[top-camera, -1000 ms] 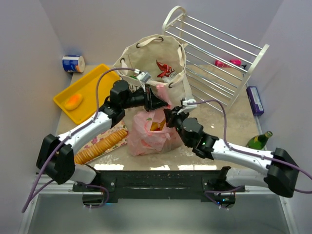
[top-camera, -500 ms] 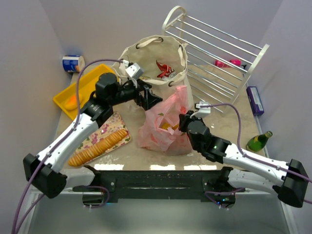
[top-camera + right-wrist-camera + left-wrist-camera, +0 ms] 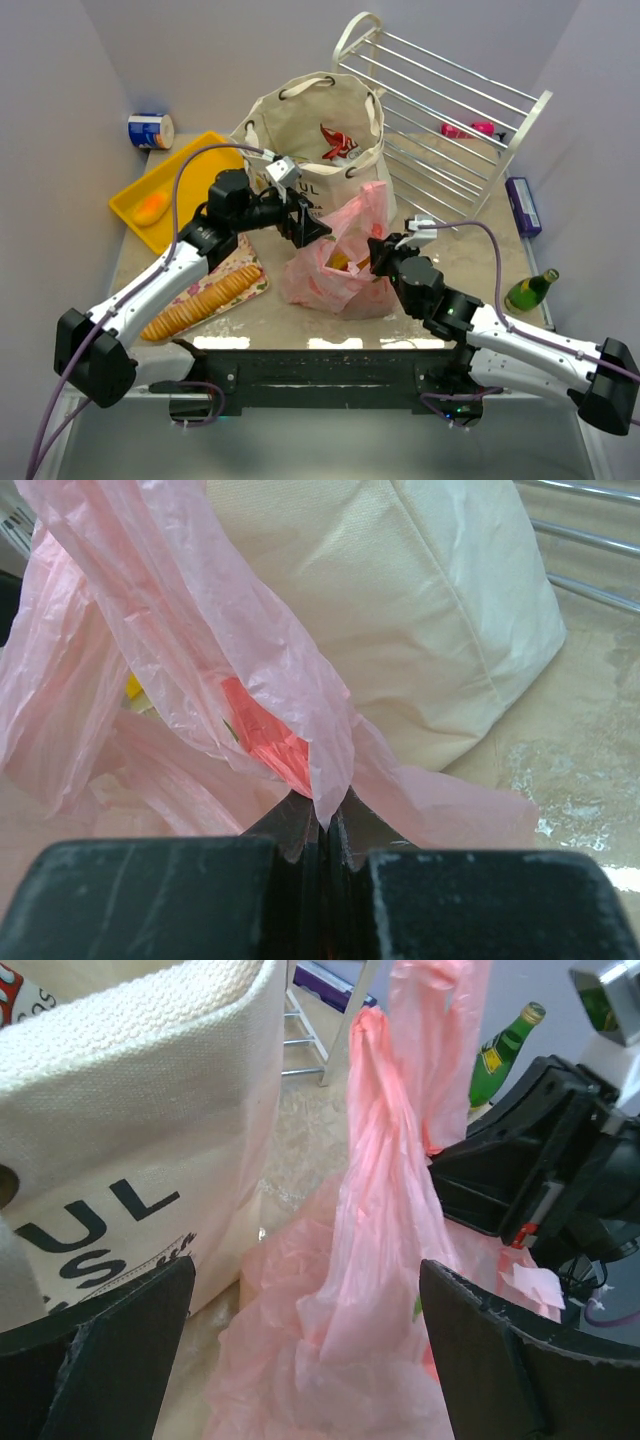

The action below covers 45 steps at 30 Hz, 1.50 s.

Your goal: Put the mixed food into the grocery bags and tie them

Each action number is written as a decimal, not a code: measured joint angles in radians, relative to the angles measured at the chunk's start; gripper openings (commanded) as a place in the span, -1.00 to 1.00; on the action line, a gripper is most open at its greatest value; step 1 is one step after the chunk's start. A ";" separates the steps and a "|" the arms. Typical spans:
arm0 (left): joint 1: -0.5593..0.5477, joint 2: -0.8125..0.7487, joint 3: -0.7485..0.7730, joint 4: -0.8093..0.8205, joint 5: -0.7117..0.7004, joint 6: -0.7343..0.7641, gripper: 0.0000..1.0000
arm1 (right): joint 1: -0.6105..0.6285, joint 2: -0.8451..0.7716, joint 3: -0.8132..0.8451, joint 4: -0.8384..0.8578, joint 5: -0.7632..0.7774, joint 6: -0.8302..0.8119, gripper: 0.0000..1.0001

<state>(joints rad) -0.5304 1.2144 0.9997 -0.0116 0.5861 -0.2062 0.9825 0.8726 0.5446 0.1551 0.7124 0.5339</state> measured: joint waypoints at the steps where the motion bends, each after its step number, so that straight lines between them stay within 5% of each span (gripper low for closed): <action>1: 0.000 0.017 0.000 0.008 0.005 0.000 0.99 | 0.000 -0.002 0.000 0.002 -0.002 -0.004 -1.00; 3: 0.000 0.041 0.000 0.029 0.023 -0.002 0.93 | 0.000 -0.006 -0.001 0.010 -0.011 -0.020 -1.00; 10: 0.000 0.096 -0.006 0.144 0.097 -0.094 -0.08 | 0.000 -0.003 -0.007 0.040 -0.051 -0.070 -1.00; 15: 0.000 0.110 -0.063 0.265 0.153 -0.206 -0.41 | 0.000 0.003 -0.008 0.061 -0.079 -0.118 -1.00; 20: 0.000 0.130 -0.099 0.317 0.179 -0.265 -1.00 | 0.000 0.004 -0.008 0.070 -0.112 -0.165 -1.00; 40: 0.000 0.040 -0.197 0.475 0.137 -0.217 -1.00 | -0.001 0.087 0.072 -0.039 -0.422 -0.342 -1.00; 45: 0.000 0.027 -0.197 0.449 0.176 -0.168 -0.52 | -0.001 0.102 0.086 -0.081 -0.481 -0.335 -1.00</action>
<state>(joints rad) -0.5304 1.2411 0.8024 0.4374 0.7620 -0.3744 0.9813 0.9749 0.6304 0.0742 0.2317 0.1986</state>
